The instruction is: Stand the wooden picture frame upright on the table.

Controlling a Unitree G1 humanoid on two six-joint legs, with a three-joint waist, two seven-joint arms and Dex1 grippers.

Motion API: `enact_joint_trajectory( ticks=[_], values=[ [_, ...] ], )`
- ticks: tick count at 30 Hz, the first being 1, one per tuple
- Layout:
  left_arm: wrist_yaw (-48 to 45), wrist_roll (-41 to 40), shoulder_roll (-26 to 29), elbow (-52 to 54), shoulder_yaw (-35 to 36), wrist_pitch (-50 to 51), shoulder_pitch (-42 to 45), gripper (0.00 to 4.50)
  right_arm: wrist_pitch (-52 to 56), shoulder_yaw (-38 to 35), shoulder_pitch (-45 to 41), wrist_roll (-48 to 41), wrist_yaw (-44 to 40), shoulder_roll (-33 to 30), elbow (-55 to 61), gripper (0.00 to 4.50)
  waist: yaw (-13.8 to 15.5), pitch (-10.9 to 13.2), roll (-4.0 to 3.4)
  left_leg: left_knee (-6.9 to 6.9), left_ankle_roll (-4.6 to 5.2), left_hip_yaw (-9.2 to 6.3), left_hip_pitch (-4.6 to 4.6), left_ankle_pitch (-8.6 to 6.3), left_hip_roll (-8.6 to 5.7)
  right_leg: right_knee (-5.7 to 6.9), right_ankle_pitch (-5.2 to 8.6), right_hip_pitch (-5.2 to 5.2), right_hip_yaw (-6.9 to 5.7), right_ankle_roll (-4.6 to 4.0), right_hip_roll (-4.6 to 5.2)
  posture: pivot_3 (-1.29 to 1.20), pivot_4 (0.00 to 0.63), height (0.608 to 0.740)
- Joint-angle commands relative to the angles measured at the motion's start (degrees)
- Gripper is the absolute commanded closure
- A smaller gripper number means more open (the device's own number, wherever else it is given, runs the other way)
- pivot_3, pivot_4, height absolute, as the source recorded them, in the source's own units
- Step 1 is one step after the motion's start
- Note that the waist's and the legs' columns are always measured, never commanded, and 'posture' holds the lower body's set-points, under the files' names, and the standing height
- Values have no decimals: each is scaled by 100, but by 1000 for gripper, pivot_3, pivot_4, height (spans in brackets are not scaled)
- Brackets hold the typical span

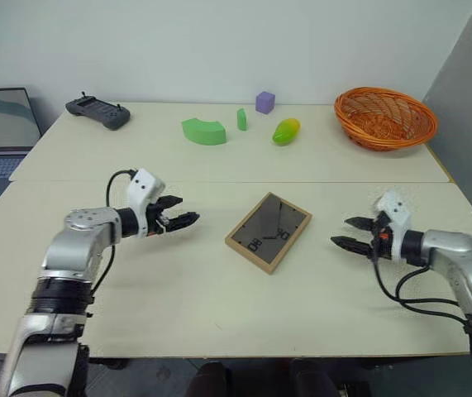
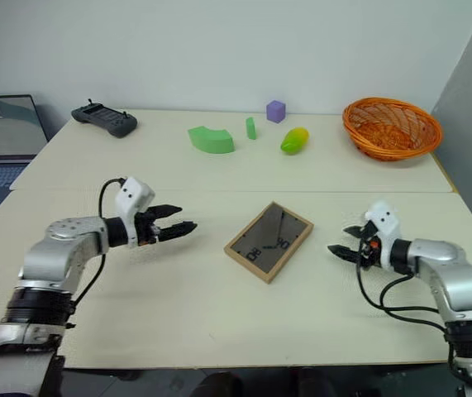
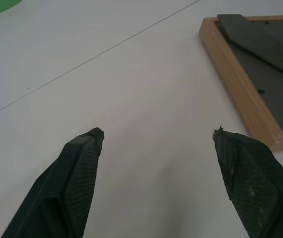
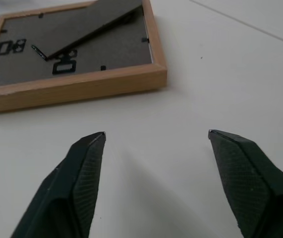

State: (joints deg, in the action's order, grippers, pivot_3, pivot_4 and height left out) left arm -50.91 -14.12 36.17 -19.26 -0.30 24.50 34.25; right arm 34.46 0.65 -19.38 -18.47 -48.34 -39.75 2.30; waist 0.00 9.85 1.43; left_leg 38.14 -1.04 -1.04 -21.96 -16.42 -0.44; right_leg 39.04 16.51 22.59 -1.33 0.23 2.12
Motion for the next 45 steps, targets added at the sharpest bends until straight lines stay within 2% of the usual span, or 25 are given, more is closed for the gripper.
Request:
enact_joint_trajectory(
  ticks=[1, 11, 13, 19, 25, 32, 40, 45],
  values=[
    [361, 361, -411, -418, -205, -591, 354, 1875, -140, 174, -138, 315, 345, 194, -67, 2108, -1, 0, 0, 0, 0, 0, -1, 0, -1, -1, -1, 1, 1, 1, 0, 0, 150, 740],
    [173, 584, -1063, -895, -579, -818, 475, 3945, -344, 367, -824, 750, 966, 986, -828, 4486, -36, 0, 0, 5, -5, 5, -6, 3, 0, 2, -1, 13, 14, 1, -6, 0, 150, 740],
    [170, 596, -1161, -792, -640, -775, 441, 4452, -402, 448, -917, 828, 1002, 1138, -955, 4500, -32, 0, 0, 6, -5, 5, -7, 3, -1, 1, -1, 13, 14, 1, -5, 0, 150, 740],
    [-22, 648, -1169, -142, -894, -343, 123, 4481, -702, 784, -1250, 1131, 911, 1363, -1438, 4500, -40, -1, 0, 7, -6, 9, -6, 3, -2, 2, -1, 13, 20, 1, -4, 0, 150, 740],
    [-360, 395, -888, 1367, -1071, 493, -625, 4481, -1009, 765, -1795, 1260, 1037, 1781, -2126, 4500, -138, -3, -2, 4, -8, 8, 0, 4, -1, 5, -1, 14, 28, 1, -7, 0, 150, 740],
    [-74, 231, -821, 2355, -887, 1168, -1187, 4481, -1148, 818, -1950, 1248, 775, 1986, -2266, 4500, -150, -3, -2, 3, -8, 12, -3, 4, -2, 3, -1, 15, 32, 1, -5, 0, 150, 740],
    [281, 328, -670, 2447, -715, 1208, -1441, 4481, -1138, 816, -1695, 1333, 531, 1684, -2159, 4500, -153, -4, -3, 2, -3, 12, -2, 2, -1, 4, -1, 15, 32, 1, -5, 0, 150, 740],
    [457, 279, -598, 2281, -572, 1206, -1401, 4481, -1024, 844, -1501, 1193, 20, 1283, -1844, 4500, -153, -4, -3, 0, -2, 12, 1, 1, -1, 5, -1, 15, 32, 1, -5, 0, 150, 740]
  ],
)
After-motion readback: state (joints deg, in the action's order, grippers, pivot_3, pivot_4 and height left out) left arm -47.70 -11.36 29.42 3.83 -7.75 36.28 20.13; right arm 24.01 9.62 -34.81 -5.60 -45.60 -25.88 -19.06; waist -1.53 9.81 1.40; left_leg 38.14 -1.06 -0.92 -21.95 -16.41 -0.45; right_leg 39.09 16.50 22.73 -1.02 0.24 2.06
